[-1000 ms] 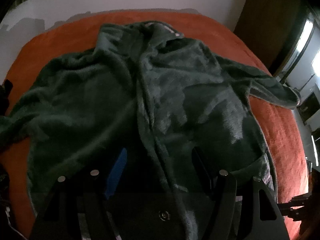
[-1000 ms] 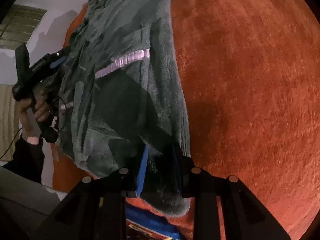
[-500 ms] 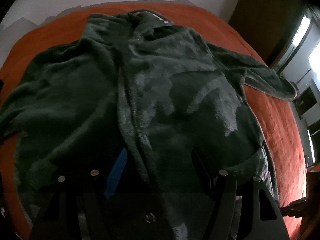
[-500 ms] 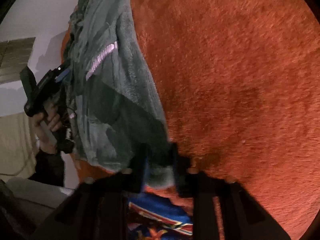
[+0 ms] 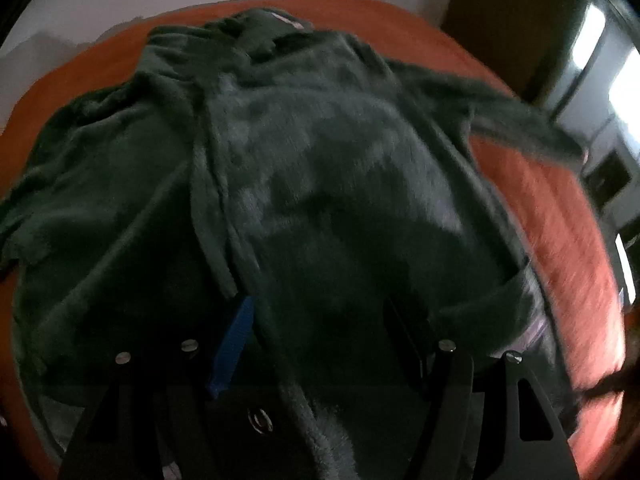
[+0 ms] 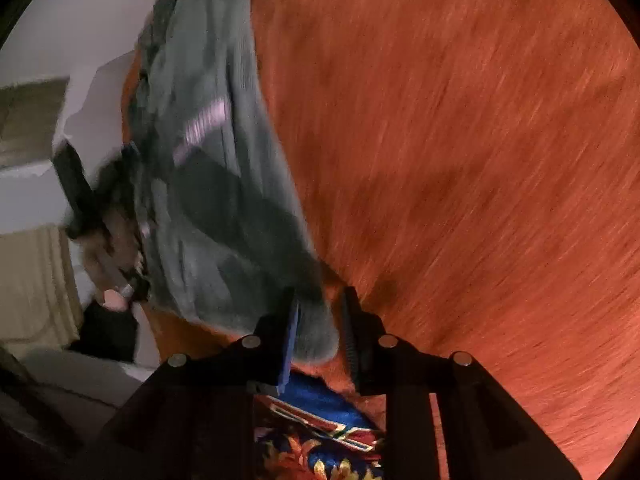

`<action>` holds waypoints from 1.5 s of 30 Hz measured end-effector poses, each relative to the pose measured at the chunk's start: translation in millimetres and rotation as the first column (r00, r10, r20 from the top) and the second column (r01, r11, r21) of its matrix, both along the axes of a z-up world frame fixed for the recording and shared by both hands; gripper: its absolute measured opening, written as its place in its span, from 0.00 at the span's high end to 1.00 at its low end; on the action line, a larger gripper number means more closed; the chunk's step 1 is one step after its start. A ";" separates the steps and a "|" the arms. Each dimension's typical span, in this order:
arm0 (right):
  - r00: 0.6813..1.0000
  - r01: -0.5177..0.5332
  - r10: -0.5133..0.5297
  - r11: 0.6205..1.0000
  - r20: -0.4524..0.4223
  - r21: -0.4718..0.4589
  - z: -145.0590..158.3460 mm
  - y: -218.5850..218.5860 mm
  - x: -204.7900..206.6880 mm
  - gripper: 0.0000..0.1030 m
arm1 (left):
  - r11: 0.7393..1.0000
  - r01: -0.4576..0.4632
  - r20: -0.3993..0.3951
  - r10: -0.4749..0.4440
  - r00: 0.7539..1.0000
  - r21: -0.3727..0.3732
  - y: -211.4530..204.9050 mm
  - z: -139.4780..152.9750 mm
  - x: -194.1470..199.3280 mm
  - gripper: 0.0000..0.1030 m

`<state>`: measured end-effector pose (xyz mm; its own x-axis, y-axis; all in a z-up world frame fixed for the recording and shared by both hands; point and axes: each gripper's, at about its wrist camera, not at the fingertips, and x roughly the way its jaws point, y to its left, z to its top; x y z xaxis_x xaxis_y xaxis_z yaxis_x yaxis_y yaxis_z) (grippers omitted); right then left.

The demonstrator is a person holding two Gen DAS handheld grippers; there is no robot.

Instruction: Fold clothes

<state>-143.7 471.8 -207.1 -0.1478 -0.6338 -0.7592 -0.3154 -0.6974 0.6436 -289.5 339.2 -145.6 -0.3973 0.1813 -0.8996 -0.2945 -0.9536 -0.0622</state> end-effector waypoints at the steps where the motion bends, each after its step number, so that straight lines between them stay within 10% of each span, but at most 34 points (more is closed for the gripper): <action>1: 0.999 0.039 -0.038 0.999 -0.030 0.032 9.5 19.5 -9.0 0.78 | 0.999 0.013 -0.007 -0.013 1.000 -0.029 3.2 -5.6 3.6 0.34; 5: 0.944 0.314 -0.295 0.941 -0.147 0.128 45.6 121.7 -50.7 0.69 | 0.993 0.055 -0.095 -0.065 0.993 -0.102 11.6 -11.7 19.3 0.34; 9: 0.807 0.581 -0.555 0.807 -0.201 0.107 60.7 216.7 -99.9 0.50 | 0.999 0.047 -0.082 -0.049 0.995 -0.025 7.2 0.1 17.7 0.34; 16: 0.694 0.718 -0.696 0.687 -0.187 0.107 55.0 268.1 -166.8 0.50 | 0.998 -0.026 -0.055 0.029 0.998 0.056 -9.8 15.8 6.3 0.34; 25: 0.806 0.584 -0.535 0.648 -0.254 0.488 64.5 256.4 -174.1 0.43 | 0.993 -0.100 -0.018 0.102 0.995 0.068 -40.8 11.8 4.6 0.34; 29: 0.795 0.606 -0.523 0.684 -0.306 0.405 65.5 265.2 -179.3 0.37 | 0.992 -0.108 0.000 0.108 0.994 0.069 -41.7 4.0 0.4 0.34; 32: 0.799 0.600 -0.570 0.738 -0.191 0.309 44.0 272.4 -186.2 0.34 | 0.991 -0.103 0.009 0.103 0.995 0.081 -37.0 2.4 -3.5 0.34; 38: 0.499 0.866 -0.865 0.499 -0.054 0.017 15.3 276.4 -120.2 0.34 | 0.993 -0.085 -0.002 0.086 0.996 0.081 -33.0 5.8 0.6 0.34; 45: 0.400 0.910 -0.906 0.411 -0.138 -0.059 23.9 288.4 -106.3 0.34 | 0.991 -0.106 0.023 0.104 0.994 0.086 -36.0 0.2 -3.9 0.34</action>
<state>-250.0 760.2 -183.2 -0.7193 -0.0492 -0.6929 -0.6899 -0.0666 0.7209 -293.5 303.3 -145.4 -0.4021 0.2177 -0.8893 -0.1909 -0.9699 -0.1511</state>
